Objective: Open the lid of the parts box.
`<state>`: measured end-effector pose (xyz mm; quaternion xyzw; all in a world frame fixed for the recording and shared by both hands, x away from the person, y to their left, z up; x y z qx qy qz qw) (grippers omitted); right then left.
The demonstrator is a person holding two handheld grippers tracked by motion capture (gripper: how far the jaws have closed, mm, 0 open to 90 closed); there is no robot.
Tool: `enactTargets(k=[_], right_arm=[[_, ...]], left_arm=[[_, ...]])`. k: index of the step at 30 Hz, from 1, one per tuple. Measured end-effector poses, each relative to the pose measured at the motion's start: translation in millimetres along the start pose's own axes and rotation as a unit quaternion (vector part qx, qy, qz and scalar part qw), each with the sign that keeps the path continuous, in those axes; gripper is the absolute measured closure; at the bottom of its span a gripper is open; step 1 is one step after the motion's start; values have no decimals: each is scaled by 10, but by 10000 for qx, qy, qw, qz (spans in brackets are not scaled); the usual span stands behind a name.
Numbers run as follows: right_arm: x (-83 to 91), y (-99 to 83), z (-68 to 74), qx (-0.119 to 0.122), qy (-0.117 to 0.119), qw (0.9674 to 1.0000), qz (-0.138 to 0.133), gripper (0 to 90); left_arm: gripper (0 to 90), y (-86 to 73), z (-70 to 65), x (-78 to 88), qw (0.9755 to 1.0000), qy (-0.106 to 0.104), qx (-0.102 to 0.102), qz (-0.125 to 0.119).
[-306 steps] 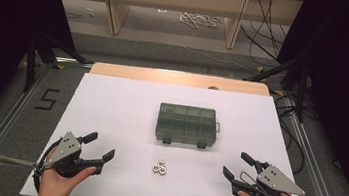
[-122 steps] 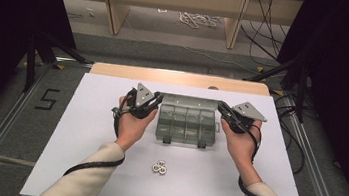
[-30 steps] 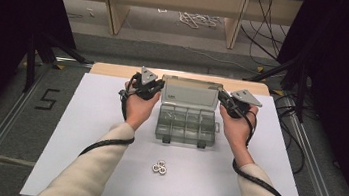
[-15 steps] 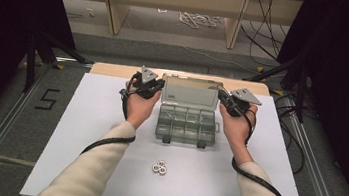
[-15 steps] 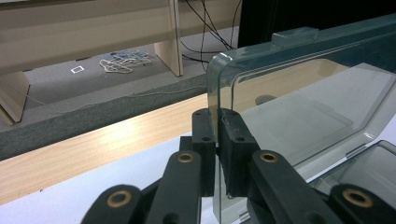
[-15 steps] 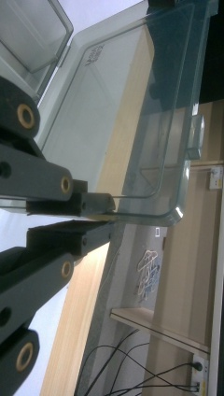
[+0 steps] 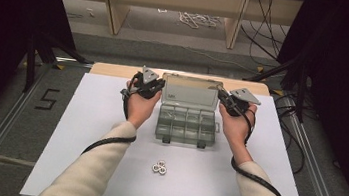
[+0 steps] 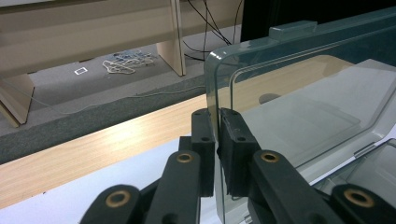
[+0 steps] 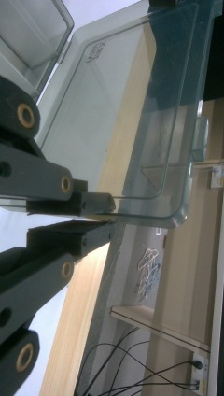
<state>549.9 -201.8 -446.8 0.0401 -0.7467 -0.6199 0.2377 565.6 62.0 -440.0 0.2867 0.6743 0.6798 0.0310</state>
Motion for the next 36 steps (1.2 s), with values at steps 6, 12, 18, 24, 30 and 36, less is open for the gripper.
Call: enactTargets(k=[6,12,18,24,30,36], right_arm=[[-18,0,1,-10,-36,10000,-38,850],[-27,-4,2,6,-40,10000,-36,850],[-41,-17,-6,7,-13,10000,-8,849],[-61,-32,-6,33,-35,10000,-12,848],[-68,-40,-8,66,-37,10000,-9,848],[-88,-54,-11,39,-46,10000,16,847]], left_arm=[[837,-1,3,-13,10000,24,-78,38],[837,-10,5,-33,10000,25,-44,16],[836,-23,11,-57,10000,44,-29,26],[835,-41,16,-74,9999,43,-69,84],[832,-87,12,-108,9998,48,-60,169],[832,-101,19,-121,9998,52,-64,192]])
Point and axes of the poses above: each handheld gripper's, and its own axes: x roughly backward along the jaws, y roughly out of its top, z roughly to its left, the point moved 5 cm from there along -x, roughly forward along the jaws, and after that the axes turned 5 degrees about x, right-handed, at the moved point
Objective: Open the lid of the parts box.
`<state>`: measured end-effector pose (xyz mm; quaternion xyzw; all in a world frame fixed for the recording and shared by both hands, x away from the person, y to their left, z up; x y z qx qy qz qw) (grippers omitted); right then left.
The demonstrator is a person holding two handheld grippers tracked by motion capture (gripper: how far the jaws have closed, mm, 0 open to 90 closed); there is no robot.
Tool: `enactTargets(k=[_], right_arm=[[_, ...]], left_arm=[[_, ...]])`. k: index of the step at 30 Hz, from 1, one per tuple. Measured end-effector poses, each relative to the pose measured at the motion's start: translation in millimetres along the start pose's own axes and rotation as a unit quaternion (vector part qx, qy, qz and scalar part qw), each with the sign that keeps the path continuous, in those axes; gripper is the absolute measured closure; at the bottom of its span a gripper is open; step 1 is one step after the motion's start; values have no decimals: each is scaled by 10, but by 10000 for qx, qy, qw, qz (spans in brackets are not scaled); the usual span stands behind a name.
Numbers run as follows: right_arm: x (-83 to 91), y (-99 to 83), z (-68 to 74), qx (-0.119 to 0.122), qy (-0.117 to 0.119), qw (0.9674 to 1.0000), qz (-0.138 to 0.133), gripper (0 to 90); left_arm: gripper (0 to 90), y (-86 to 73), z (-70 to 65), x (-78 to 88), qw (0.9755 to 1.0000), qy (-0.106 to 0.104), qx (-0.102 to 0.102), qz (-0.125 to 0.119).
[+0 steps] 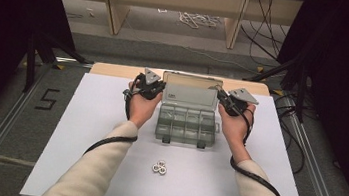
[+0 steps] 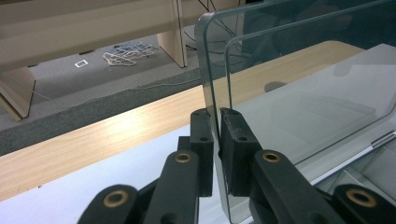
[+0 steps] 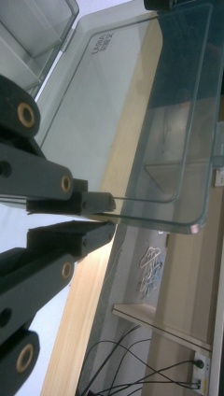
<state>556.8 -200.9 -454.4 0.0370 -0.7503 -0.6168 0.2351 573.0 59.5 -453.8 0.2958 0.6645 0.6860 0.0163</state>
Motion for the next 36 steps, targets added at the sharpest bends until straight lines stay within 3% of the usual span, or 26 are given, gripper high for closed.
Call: enactTargets(k=[36], right_arm=[[-50,-54,5,-20,15,9999,142,845]], left_arm=[[831,-53,11,-51,9999,-31,-13,109]])
Point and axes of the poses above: each handheld gripper's, and its own axes: x roughly backward along the jaws, y roughly out of its top, z roughly to its left, the point moved 5 cm from there along -x, roughly forward along the jaws, and after that the axes turned 5 degrees about x, right-handed, at the moved point
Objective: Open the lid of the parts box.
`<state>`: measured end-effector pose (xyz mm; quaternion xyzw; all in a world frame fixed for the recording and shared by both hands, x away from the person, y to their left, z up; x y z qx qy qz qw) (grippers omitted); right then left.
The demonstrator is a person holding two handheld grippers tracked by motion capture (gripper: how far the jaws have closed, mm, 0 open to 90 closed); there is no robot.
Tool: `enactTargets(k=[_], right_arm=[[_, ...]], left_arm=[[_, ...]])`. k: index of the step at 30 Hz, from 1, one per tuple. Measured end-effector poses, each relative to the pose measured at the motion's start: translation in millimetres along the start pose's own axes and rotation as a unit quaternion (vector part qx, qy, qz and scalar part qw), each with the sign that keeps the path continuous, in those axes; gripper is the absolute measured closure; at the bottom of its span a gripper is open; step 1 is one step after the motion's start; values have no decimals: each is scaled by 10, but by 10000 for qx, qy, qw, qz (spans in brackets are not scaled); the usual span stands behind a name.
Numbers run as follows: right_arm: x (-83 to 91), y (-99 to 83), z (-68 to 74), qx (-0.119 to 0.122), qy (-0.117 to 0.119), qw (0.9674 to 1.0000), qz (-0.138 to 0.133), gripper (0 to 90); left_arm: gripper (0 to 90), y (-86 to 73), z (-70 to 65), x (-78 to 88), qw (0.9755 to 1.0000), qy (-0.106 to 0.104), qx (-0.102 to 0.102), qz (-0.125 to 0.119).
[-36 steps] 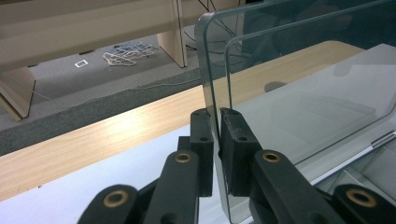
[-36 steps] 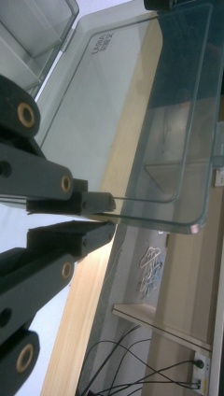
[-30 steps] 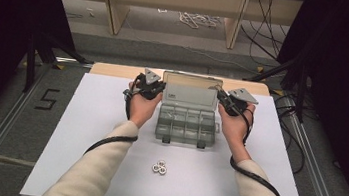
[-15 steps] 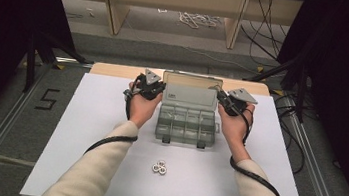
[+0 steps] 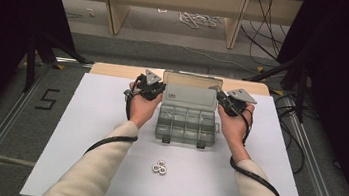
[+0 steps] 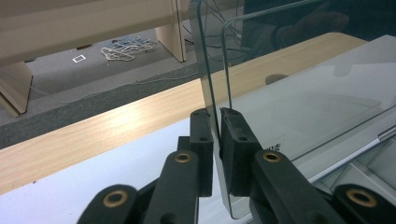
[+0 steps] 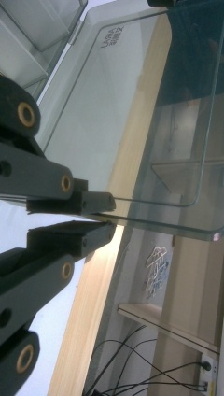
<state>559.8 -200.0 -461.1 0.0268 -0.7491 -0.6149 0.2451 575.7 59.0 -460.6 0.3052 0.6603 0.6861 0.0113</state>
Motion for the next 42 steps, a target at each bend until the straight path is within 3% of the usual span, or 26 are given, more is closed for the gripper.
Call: enactTargets(k=[22,42], right_arm=[[-4,-21,-4,-38,42,9999,95,846],[-8,-69,4,-56,59,9996,268,843]], left_arm=[[830,-42,-11,-19,10000,45,3,19],[828,-134,-16,-52,9998,9,-14,193]])
Point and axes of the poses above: each handheld gripper's, and its own axes: x roughly backward along the jaws, y roughly out of its top, z roughly to its left, the point moved 5 cm from there along -x, roughly forward along the jaws, and after that the axes turned 5 degrees about x, right-handed, at the moved point
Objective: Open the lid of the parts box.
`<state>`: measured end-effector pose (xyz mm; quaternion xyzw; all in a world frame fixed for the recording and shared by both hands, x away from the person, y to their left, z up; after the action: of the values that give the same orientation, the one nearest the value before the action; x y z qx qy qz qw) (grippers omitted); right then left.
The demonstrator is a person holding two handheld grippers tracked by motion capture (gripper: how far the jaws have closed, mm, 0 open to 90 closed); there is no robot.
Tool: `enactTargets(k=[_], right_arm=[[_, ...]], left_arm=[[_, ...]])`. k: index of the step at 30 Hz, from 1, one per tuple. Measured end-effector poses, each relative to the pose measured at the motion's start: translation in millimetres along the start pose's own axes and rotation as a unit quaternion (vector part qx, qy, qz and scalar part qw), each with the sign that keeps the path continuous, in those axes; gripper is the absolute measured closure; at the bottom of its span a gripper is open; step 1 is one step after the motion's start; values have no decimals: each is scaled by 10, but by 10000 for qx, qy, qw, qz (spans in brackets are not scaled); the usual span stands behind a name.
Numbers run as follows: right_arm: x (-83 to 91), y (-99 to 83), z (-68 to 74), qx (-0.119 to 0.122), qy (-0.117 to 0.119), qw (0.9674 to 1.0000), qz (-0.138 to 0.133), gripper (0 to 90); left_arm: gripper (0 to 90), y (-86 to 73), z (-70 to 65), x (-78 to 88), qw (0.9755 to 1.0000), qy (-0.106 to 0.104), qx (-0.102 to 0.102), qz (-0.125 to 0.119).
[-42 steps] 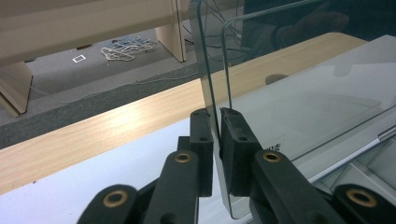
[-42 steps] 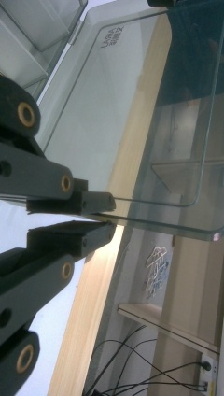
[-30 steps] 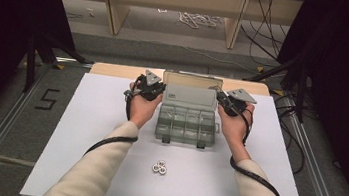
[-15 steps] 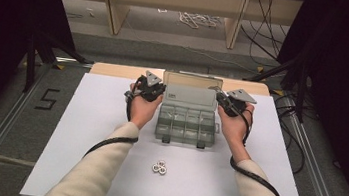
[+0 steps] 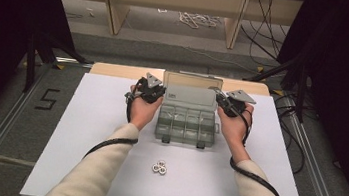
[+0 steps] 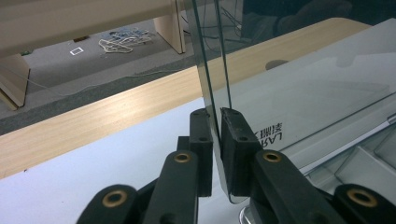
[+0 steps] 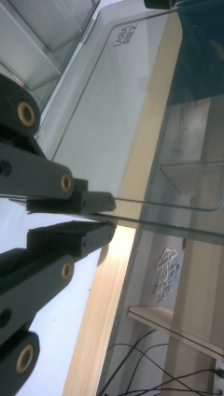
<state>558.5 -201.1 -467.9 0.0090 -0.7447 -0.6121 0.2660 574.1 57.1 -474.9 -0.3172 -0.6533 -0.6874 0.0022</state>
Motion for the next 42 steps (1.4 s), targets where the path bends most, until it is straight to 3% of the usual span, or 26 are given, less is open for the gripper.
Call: enactTargets(k=[3,13,14,17,18,23,26,30,36,42], right_arm=[[-1,-6,-2,63,-10,10000,37,841],[-20,-29,4,55,-16,10000,39,839],[5,-37,0,75,-3,9998,183,839],[-28,-41,6,53,-53,10000,20,839],[-13,-47,8,38,12,9999,136,838],[-24,-66,7,46,27,9998,175,838],[-31,-73,-8,156,-43,9997,162,837],[-37,-88,18,15,-10,9997,259,835],[-55,-119,10,80,-5,9994,350,829],[-86,-215,31,31,25,9976,697,807]], left_arm=[[826,-16,3,-8,10000,-5,-68,50],[826,-69,3,-29,9998,-42,-26,183],[826,-76,5,-30,9997,-60,-63,206],[822,-105,13,-38,9993,-65,-122,348],[820,-116,14,-43,9991,-84,-136,401],[817,-155,7,-64,9989,-86,-109,459],[816,-178,6,-71,9985,-94,-132,525],[813,-199,0,-84,9984,-84,-110,545],[801,-229,-6,-95,9982,-123,-76,587],[762,-225,-3,-94,9975,-163,-79,676]])
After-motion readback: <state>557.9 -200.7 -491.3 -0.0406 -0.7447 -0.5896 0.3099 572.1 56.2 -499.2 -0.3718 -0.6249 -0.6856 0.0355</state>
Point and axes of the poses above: each handheld gripper's, and its own axes: x roughly backward along the jaws, y roughly out of its top, z roughly to its left, the point moved 5 cm from there along -x, roughly forward along the jaws, and after that the axes turned 5 degrees about x, right-handed, at the moved point
